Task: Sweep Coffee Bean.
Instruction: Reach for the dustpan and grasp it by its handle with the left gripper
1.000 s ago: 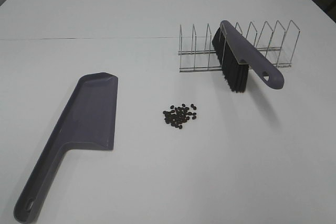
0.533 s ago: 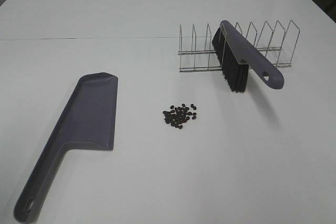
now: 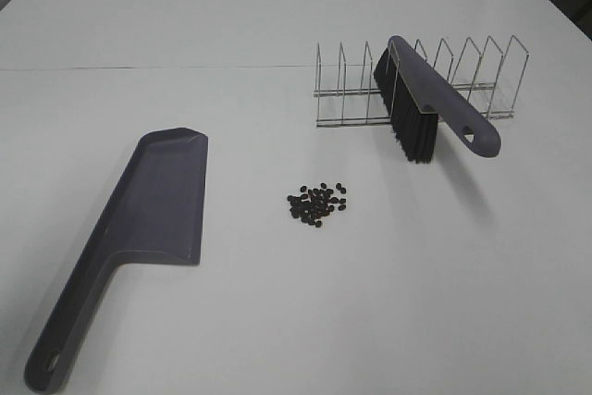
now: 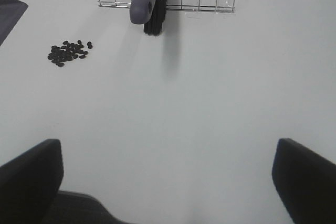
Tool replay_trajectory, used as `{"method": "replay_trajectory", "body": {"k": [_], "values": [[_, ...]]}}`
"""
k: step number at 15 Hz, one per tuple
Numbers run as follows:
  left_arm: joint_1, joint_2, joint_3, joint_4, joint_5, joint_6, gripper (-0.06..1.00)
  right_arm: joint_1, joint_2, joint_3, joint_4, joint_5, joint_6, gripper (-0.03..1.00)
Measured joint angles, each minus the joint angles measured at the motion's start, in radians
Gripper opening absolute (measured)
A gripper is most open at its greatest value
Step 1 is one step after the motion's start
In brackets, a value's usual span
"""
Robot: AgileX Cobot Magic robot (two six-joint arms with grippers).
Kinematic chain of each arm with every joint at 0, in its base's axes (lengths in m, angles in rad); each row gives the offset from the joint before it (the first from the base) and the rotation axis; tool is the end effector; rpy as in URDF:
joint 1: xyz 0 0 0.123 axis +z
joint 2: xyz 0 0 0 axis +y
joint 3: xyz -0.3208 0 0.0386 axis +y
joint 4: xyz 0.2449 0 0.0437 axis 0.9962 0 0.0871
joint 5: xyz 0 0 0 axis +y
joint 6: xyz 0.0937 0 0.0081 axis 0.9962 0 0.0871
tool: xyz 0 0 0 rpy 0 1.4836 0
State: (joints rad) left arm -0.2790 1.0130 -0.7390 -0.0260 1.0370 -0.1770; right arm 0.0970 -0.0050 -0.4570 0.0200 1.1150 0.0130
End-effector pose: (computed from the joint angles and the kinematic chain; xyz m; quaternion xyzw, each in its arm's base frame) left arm 0.1363 -0.0413 0.3030 0.0456 0.9839 -0.0509 0.1654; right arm -0.0419 -0.0024 0.2578 -0.0373 0.8755 0.0364 0.4803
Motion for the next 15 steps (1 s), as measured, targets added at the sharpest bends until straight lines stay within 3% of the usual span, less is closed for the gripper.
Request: {"method": "replay_trajectory", "body": {"k": [2, 3, 9, 15], "values": [[-0.134, 0.170, 0.000, 0.007, -0.143, -0.107, 0.98, 0.000, 0.000, 0.000, 0.000, 0.000, 0.000, 0.98], [-0.150, 0.246, 0.000, 0.007, -0.187, -0.138, 0.98, 0.000, 0.000, 0.000, 0.000, 0.000, 0.000, 0.98], [-0.154, 0.554, 0.000, 0.049, -0.383, -0.240, 0.98, 0.000, 0.000, 0.000, 0.000, 0.000, 0.000, 0.98], [-0.154, 0.755, -0.036, 0.044, -0.459, -0.214, 0.95, 0.000, 0.000, 0.000, 0.000, 0.000, 0.000, 0.98]]}}
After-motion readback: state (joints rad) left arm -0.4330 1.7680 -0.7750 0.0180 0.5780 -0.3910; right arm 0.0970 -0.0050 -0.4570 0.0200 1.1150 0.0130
